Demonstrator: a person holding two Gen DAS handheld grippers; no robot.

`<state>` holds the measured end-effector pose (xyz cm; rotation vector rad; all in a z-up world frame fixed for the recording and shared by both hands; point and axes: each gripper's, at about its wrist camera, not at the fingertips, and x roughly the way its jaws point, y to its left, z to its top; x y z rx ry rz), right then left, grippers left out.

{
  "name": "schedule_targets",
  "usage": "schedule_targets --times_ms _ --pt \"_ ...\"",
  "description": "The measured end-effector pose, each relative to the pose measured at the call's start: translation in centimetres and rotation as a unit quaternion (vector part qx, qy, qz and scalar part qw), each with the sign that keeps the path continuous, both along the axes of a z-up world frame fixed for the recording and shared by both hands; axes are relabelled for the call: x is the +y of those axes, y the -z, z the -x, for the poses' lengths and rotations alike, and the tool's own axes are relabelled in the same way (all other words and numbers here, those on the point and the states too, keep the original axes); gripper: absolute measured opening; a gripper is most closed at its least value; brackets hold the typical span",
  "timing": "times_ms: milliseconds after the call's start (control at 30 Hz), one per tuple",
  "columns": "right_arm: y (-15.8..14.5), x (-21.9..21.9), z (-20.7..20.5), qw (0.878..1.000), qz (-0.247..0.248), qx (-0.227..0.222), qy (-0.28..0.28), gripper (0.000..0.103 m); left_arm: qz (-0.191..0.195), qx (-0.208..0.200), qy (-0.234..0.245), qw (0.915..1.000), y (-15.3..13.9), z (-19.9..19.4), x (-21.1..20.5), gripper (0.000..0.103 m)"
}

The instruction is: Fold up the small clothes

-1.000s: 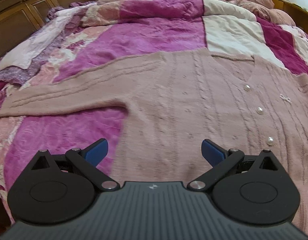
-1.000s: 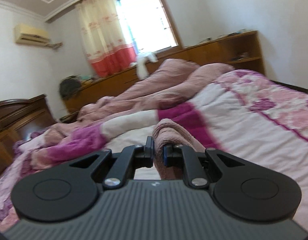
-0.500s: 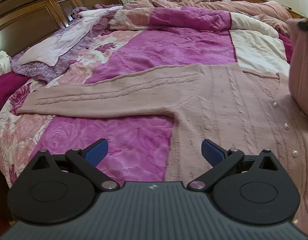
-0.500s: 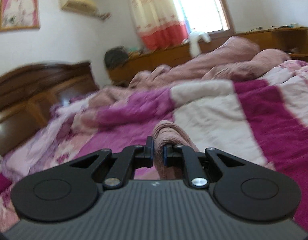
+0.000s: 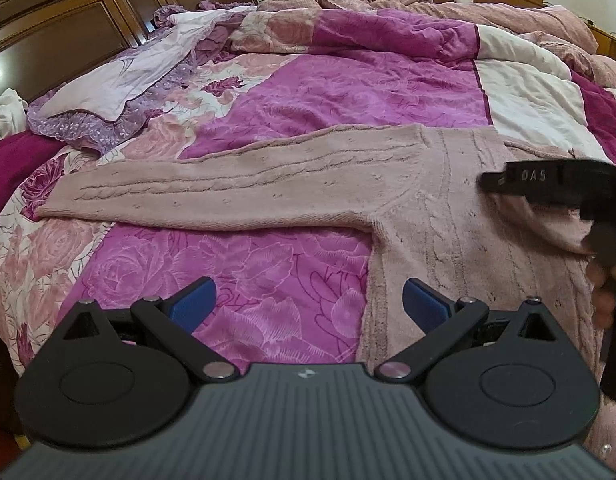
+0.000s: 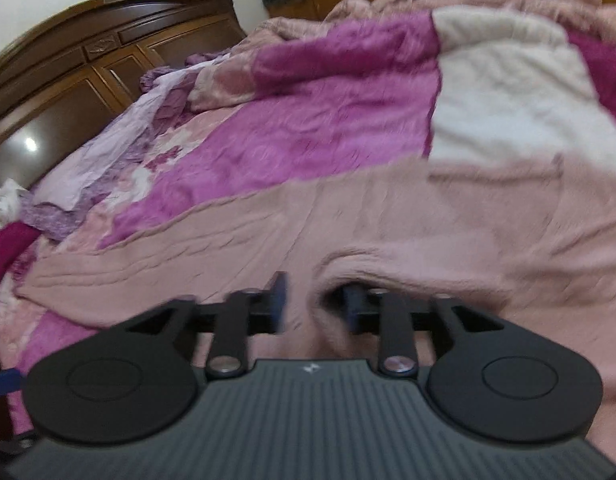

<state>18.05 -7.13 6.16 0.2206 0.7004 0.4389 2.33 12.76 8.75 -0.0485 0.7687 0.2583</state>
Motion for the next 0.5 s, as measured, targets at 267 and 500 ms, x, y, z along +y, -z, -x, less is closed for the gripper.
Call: schedule_targets --times_ms 267,500 --pt "-1.9 -4.2 3.6 0.998 -0.055 0.002 0.008 0.065 -0.008 -0.020 0.021 0.9996 -1.3 -1.5 -0.9 0.103" --pt "-3.1 -10.1 6.1 0.997 -0.011 -0.018 0.075 0.065 -0.032 -0.046 0.084 0.9949 -3.1 -4.0 -5.1 0.103"
